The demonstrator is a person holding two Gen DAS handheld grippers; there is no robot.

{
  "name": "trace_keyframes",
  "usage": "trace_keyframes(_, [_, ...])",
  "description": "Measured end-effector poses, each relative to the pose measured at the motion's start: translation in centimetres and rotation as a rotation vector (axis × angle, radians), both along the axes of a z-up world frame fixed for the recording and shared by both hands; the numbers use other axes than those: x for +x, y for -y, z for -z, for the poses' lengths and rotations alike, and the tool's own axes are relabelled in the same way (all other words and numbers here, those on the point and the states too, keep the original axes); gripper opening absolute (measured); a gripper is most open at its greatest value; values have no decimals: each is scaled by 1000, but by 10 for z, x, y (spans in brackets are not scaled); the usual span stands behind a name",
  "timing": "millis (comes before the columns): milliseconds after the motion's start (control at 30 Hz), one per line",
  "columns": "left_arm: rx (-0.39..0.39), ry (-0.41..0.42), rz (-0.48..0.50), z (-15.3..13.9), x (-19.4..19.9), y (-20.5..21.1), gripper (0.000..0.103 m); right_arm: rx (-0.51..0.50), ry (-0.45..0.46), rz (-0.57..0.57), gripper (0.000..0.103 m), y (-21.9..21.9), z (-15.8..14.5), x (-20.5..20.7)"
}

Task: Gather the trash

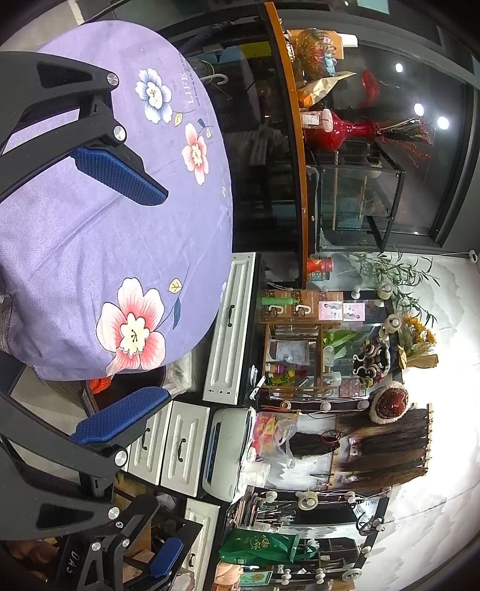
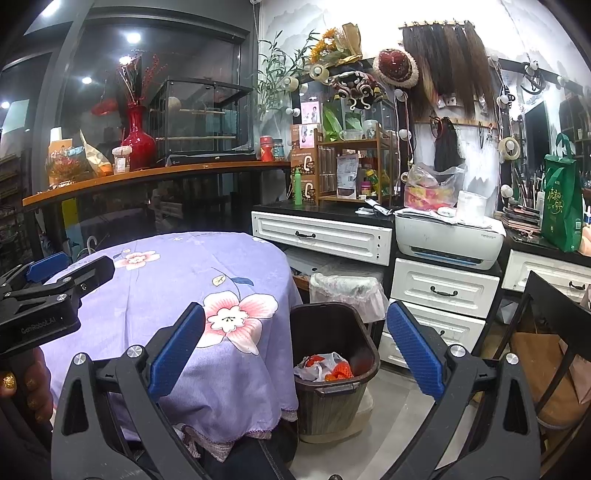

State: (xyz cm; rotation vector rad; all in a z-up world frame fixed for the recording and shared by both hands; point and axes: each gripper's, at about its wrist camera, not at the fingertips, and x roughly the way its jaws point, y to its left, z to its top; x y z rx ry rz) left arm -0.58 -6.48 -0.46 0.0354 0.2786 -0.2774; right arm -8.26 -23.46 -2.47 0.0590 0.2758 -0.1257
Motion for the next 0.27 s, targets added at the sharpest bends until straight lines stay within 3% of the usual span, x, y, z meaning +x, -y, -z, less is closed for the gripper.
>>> trace_keyframes(267, [-3,-12,-4,0,2,0,98,4,-5,-3,97,1,0,0])
